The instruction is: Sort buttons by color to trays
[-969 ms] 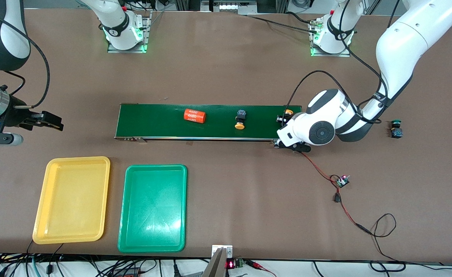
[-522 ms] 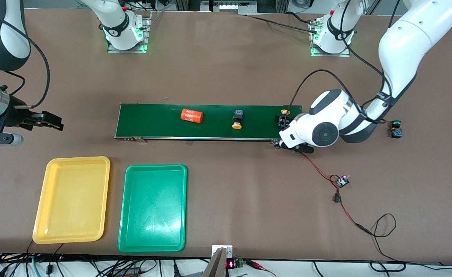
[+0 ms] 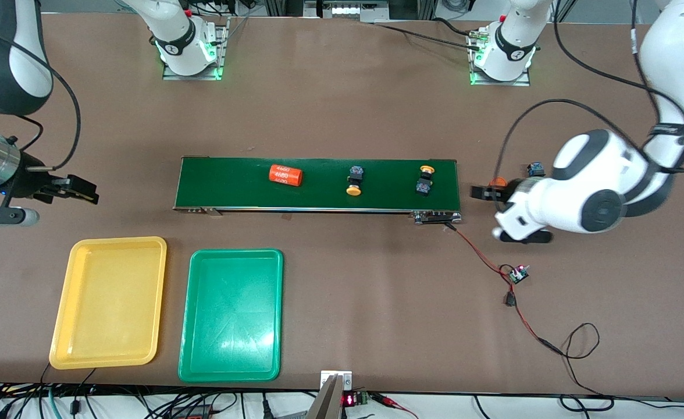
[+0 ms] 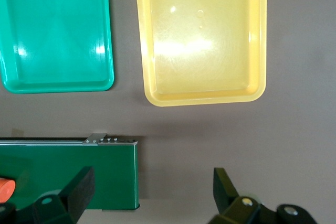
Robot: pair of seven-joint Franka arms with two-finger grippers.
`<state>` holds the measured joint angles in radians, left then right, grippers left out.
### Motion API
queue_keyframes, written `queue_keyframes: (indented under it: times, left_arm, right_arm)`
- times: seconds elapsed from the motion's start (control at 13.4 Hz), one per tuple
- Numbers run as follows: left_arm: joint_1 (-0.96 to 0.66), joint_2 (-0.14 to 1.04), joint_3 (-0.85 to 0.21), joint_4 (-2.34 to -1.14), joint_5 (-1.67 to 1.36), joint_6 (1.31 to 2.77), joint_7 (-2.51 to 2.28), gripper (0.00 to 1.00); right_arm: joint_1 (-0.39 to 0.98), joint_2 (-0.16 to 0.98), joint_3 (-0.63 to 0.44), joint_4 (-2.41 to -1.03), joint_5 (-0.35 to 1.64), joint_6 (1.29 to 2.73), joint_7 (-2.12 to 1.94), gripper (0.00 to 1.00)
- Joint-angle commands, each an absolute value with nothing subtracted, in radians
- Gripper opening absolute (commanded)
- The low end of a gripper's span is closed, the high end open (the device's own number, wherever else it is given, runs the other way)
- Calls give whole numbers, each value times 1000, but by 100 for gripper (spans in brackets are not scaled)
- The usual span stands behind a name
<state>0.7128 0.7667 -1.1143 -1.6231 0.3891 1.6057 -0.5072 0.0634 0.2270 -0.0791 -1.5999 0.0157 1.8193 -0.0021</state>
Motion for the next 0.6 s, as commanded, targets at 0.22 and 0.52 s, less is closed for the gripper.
queue_keyframes:
  times: [0.22, 0.52]
  left_arm:
    - [710, 758, -1111, -1474, 468, 1517, -433, 100]
    - [738, 762, -1106, -1466, 474, 1494, -376, 100]
  right_arm:
    - [61, 227, -72, -1624, 46, 1830, -6, 100]
    - [57, 239, -71, -1628, 48, 1818, -3, 100]
